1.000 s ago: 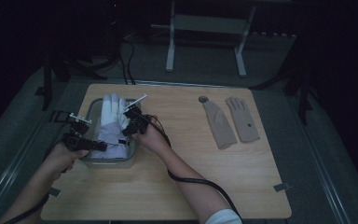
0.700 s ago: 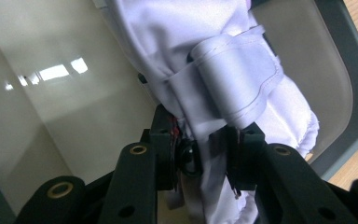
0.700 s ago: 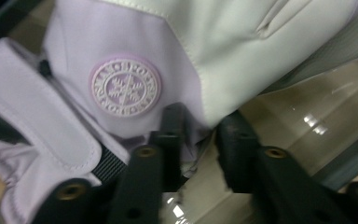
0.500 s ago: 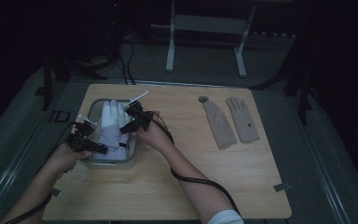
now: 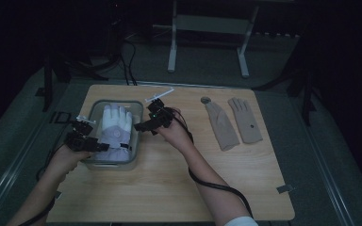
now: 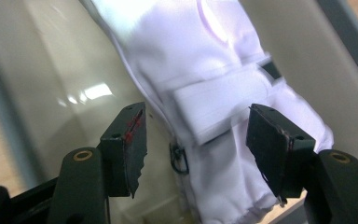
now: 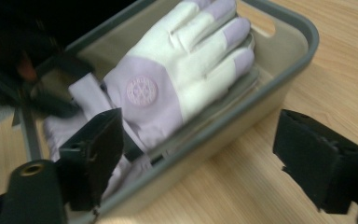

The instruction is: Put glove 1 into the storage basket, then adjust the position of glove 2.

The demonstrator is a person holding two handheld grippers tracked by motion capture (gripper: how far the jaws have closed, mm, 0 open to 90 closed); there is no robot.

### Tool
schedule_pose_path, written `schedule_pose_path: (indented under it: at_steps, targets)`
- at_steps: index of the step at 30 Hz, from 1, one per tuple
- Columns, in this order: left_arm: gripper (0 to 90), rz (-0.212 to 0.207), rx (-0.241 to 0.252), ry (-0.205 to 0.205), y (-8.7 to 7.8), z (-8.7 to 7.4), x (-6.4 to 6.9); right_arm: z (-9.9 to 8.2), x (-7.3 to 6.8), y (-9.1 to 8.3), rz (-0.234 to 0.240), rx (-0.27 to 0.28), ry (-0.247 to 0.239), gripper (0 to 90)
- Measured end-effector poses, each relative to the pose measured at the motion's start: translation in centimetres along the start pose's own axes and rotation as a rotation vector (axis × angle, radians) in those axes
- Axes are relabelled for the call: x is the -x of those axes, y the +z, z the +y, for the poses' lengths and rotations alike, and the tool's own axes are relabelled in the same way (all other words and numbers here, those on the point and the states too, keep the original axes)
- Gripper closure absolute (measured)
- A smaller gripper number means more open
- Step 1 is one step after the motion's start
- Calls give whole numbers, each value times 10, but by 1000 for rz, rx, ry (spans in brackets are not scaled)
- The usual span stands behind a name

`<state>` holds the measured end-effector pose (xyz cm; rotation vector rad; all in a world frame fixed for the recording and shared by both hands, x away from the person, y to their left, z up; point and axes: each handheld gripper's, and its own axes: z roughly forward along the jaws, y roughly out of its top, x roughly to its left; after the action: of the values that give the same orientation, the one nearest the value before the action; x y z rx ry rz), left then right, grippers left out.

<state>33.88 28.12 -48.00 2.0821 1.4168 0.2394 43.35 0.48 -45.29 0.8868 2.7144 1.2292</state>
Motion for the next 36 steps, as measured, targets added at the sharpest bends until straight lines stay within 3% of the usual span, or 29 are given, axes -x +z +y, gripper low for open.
schedule_pose_path:
  at_steps: [3,11,12,19,28,31,35,36]
  targets:
    - [406,-11,43,-6,-8,1,5,-8,3,-10,-4,3,-15,150]
    - [412,-80,83,36,-11,6,34,-23,17,-32,-17,9,-15,146]
    - [412,-100,99,52,-11,9,44,-25,18,-34,-19,9,-13,146]
    - [412,-162,152,101,-4,16,79,-47,35,-62,-66,-2,-10,147]
    - [410,-217,129,189,18,19,119,-77,53,-98,-116,13,9,148]
    - [366,-252,126,204,27,19,127,-89,59,-111,-144,8,8,148]
    - [229,-278,141,224,38,18,139,-104,68,-127,-162,24,30,148]
    - [176,-268,144,233,41,18,143,-107,70,-130,-166,28,38,148]
